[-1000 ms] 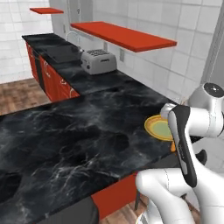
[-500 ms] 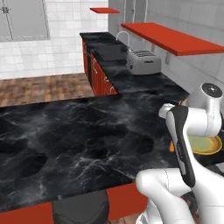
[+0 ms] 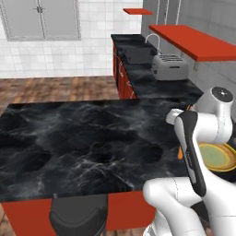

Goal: Take the fork and place it on the left side of the plate. Then take the spoon and place it on the right side of the plate. Make sure they're directly next to the plate.

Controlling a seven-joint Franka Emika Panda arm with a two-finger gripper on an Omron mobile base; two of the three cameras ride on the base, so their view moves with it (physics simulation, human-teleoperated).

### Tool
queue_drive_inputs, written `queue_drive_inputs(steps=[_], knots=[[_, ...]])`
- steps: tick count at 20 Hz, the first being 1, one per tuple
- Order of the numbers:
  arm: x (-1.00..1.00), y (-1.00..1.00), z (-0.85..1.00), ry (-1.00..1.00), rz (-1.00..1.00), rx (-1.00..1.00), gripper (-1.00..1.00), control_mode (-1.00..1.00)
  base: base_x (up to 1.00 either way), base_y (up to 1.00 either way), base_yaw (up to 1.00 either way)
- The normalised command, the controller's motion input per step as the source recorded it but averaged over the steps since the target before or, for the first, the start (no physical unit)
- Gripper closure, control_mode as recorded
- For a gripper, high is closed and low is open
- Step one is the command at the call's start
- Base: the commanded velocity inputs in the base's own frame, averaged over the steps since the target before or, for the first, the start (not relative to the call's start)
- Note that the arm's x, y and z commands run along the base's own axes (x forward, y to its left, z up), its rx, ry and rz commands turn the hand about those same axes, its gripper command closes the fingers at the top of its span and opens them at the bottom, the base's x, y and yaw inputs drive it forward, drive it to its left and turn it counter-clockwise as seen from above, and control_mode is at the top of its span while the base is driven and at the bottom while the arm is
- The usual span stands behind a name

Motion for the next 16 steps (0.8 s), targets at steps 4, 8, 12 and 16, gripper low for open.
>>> queue_drive_inputs(steps=[4,8,12,16], knots=[[0.00,0.00,0.00,0.00,0.00,0.00,1.00,1.00,0.12,-0.39,0.19],[0.04,-0.25,-0.28,0.15,0.08,0.00,1.00,-1.00,0.07,-0.16,0.08],[0.07,-0.55,-0.54,0.32,0.17,0.00,1.00,-1.00,0.00,0.00,0.00],[0.13,-0.44,-0.59,0.35,0.18,-0.04,1.00,-1.00,0.00,0.00,0.00]])
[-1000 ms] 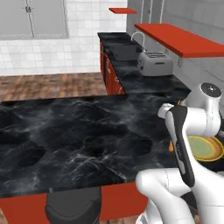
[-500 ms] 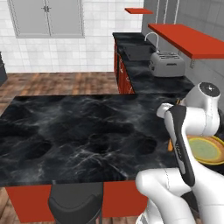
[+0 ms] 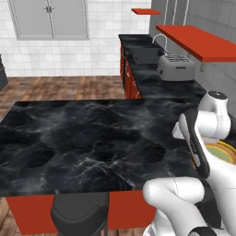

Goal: Take the fork and place it on the left side of the plate. Then take the spoon and place it on the right side of the plate. Make sure they're directly next to the plate.

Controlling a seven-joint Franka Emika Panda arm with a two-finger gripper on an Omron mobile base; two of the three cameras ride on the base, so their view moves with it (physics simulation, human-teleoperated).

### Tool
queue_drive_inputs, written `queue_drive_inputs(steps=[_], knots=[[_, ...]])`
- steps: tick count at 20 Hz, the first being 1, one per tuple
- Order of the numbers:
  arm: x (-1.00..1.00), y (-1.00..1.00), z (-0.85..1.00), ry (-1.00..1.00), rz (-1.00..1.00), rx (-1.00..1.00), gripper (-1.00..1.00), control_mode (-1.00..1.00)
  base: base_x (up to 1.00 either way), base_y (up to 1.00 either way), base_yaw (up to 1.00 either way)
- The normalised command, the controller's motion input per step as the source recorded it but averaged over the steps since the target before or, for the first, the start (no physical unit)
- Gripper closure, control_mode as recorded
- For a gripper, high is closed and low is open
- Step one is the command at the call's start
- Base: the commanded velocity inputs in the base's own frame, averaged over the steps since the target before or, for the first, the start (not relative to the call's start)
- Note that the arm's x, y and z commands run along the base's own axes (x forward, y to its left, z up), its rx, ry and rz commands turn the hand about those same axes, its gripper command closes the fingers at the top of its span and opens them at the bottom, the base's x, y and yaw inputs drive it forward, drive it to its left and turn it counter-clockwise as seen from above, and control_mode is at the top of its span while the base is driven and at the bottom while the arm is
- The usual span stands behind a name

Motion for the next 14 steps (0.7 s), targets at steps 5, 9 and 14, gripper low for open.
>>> queue_drive_inputs(steps=[5,9,14], knots=[[0.19,-0.18,-0.52,0.28,0.17,-0.09,1.00,-1.00,0.00,0.00,0.00],[0.33,-0.13,-0.44,0.12,0.15,-0.06,1.00,-1.00,0.00,0.00,0.00],[0.39,-0.01,-0.38,0.00,0.09,0.00,1.00,-1.00,0.00,0.00,0.00]])
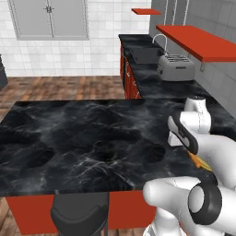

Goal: Take the fork and place it on the left side of the plate. Then take the spoon and place it on the right side of the plate. Make sure they're directly next to the plate.

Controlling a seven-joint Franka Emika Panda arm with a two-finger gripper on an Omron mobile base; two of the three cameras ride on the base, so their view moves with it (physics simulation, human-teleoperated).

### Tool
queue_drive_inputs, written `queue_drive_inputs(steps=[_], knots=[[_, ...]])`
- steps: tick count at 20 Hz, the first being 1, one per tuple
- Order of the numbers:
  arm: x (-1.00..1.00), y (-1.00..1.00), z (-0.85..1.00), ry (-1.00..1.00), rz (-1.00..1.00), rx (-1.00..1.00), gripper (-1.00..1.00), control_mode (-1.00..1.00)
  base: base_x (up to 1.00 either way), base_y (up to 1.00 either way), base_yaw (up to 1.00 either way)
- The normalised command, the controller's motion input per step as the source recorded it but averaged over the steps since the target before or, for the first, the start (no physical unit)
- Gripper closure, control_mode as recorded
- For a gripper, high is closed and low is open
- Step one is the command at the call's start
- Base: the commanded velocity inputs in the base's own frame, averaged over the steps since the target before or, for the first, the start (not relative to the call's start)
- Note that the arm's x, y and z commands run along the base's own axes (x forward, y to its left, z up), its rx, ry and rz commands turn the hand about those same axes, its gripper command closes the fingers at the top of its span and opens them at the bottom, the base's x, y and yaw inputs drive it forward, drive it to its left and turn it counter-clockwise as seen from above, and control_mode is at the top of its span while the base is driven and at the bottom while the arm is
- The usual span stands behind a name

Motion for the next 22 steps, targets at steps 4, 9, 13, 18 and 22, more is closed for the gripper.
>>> queue_drive_inputs(steps=[4,9,13,18,22], knots=[[0.26,0.00,-0.42,-0.01,0.03,0.00,1.00,-1.00,0.00,0.00,0.00],[0.05,0.00,-0.46,-0.01,0.00,0.02,1.00,-1.00,0.00,0.00,0.00],[0.00,0.00,-0.41,0.00,-0.02,0.00,1.00,-1.00,0.00,0.00,0.00],[0.10,0.00,-0.33,0.00,-0.03,0.00,1.00,-1.00,0.00,0.00,0.00],[0.32,0.00,-0.17,0.00,-0.05,0.00,1.00,-1.00,0.00,0.00,0.00]])
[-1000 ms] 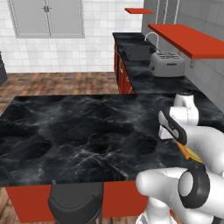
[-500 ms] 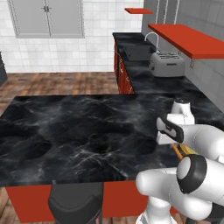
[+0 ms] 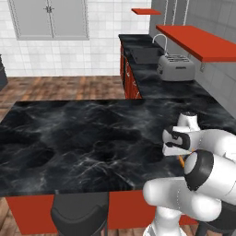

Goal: Take the fork and place it on the left side of the plate. Then take the spoon and place it on the right side of the plate. Make sure they're directly next to the plate.

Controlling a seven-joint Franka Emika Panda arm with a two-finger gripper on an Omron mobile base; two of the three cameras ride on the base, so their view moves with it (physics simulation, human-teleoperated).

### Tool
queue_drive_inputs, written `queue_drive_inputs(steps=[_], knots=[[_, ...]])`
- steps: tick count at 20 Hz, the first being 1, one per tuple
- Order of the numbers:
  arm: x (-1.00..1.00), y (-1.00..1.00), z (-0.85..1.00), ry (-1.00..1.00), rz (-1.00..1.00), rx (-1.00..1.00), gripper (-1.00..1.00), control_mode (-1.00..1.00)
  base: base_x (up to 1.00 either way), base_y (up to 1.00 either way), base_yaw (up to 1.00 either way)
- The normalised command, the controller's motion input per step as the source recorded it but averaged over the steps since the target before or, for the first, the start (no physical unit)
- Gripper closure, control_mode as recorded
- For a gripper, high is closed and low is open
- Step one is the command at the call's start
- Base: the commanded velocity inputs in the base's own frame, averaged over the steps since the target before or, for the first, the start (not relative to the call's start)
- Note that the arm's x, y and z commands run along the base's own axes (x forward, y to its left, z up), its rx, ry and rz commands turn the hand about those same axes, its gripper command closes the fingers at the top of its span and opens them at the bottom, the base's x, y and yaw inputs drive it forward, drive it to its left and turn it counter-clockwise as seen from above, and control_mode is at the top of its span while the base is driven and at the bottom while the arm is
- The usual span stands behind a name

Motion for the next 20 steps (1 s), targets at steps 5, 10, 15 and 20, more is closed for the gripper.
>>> queue_drive_inputs(steps=[5,10,15,20], knots=[[0.44,0.00,-0.16,0.01,-0.05,0.00,1.00,-1.00,0.00,0.00,0.00],[0.32,-0.02,-0.24,0.00,-0.02,0.00,1.00,-1.00,0.00,0.00,0.00],[0.22,-0.11,-0.29,0.00,-0.01,0.00,1.00,-1.00,0.00,0.00,0.00],[0.29,-0.09,-0.27,0.00,0.00,0.00,1.00,-1.00,0.00,0.00,0.00]])
